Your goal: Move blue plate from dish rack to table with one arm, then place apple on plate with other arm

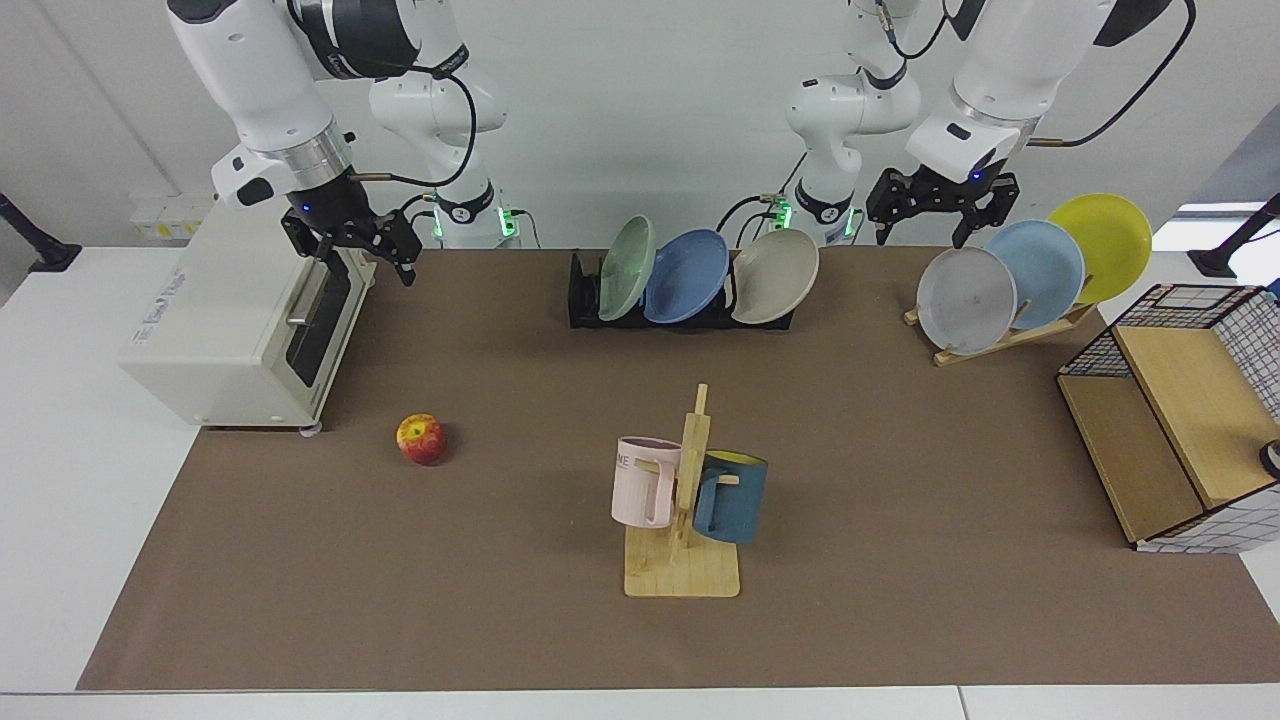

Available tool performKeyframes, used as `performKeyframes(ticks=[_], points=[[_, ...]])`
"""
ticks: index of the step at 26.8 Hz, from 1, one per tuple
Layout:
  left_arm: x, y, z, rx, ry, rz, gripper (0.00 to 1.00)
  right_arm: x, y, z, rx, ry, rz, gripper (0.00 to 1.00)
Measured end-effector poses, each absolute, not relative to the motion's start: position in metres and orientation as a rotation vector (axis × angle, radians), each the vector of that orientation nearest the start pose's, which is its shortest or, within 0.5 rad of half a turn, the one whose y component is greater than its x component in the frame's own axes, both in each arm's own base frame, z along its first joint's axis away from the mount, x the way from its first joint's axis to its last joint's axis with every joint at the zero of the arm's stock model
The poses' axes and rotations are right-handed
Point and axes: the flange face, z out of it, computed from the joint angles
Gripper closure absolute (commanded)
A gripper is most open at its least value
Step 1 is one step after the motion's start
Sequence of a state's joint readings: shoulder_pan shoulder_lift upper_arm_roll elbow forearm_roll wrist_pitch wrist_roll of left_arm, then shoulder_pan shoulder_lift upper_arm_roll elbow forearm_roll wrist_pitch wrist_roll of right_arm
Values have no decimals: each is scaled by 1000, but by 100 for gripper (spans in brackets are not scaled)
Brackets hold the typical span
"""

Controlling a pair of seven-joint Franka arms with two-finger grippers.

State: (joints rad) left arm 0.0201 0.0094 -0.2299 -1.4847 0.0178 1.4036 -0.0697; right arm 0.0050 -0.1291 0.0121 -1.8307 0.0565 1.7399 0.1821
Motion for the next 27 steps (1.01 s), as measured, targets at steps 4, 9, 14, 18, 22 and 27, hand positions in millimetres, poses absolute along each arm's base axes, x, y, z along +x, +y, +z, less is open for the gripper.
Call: performKeyframes(ticks=[4, 9, 14, 18, 22, 27], points=[[529, -110, 646, -3103, 215, 135, 0, 525, 10, 586, -3133, 255, -72, 0], [528, -110, 647, -3104, 217, 126, 0, 526, 10, 586, -3157, 200, -83, 0], [525, -111, 652, -3104, 218, 109, 0, 526, 13, 586, -3160, 151, -84, 0], [523, -110, 656, -3104, 214, 97, 0, 526, 17, 586, -3162, 122, -84, 0], [519, -110, 662, -3103, 213, 82, 0, 526, 22, 586, -3163, 104, -84, 0], [516, -110, 663, -3101, 214, 80, 0, 525, 26, 588, -3163, 82, -89, 0]])
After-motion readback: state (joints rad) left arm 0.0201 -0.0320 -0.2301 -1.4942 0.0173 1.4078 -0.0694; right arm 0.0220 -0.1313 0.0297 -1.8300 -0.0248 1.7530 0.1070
